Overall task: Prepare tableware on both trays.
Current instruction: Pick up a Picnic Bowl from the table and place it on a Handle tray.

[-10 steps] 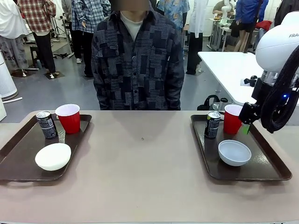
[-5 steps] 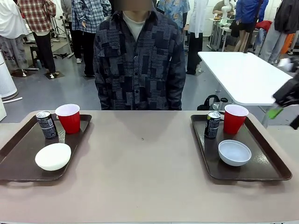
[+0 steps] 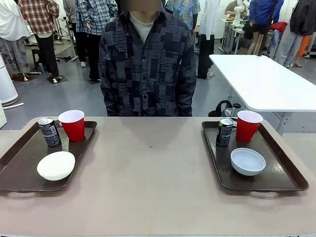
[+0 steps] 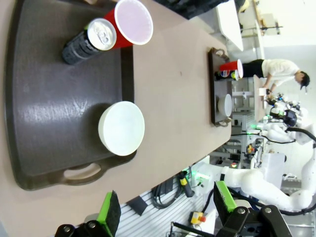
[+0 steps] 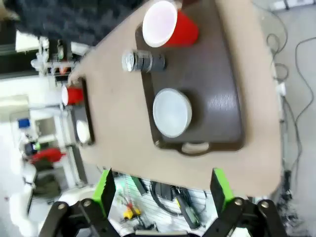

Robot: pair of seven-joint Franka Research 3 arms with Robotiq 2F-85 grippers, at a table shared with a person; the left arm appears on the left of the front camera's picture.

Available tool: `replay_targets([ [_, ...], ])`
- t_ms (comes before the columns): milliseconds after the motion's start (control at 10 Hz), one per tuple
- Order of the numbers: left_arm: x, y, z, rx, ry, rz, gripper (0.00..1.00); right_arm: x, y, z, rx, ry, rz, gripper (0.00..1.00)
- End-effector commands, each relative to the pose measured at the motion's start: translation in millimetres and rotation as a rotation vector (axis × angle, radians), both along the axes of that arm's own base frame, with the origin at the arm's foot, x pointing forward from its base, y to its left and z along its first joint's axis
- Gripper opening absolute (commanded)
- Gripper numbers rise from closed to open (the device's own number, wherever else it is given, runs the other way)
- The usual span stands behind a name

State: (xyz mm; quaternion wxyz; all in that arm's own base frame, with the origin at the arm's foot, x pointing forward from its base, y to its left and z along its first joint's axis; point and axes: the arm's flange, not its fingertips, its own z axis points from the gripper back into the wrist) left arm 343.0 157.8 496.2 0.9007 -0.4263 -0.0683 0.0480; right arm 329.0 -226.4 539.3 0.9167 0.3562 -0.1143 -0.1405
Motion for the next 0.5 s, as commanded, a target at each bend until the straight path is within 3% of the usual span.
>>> replay_targets([
  [0, 0.1, 1.8, 1.1, -0.02, -0.019, -0.007, 1.0, 16.5, -6.4, -4.7, 0.036, -0.043, 0.011, 1.0],
  [300, 0.1, 1.8, 1.1, -0.02, -0.019, -0.007, 1.0, 13.1, -6.6, -7.5, 0.168, -0.059, 0.073, 1.0],
  [400, 0.1, 1.8, 1.1, -0.02, -0.019, -0.007, 1.0, 16.0, -9.7, -6.6, 0.071, -0.043, 0.0, 1.0],
])
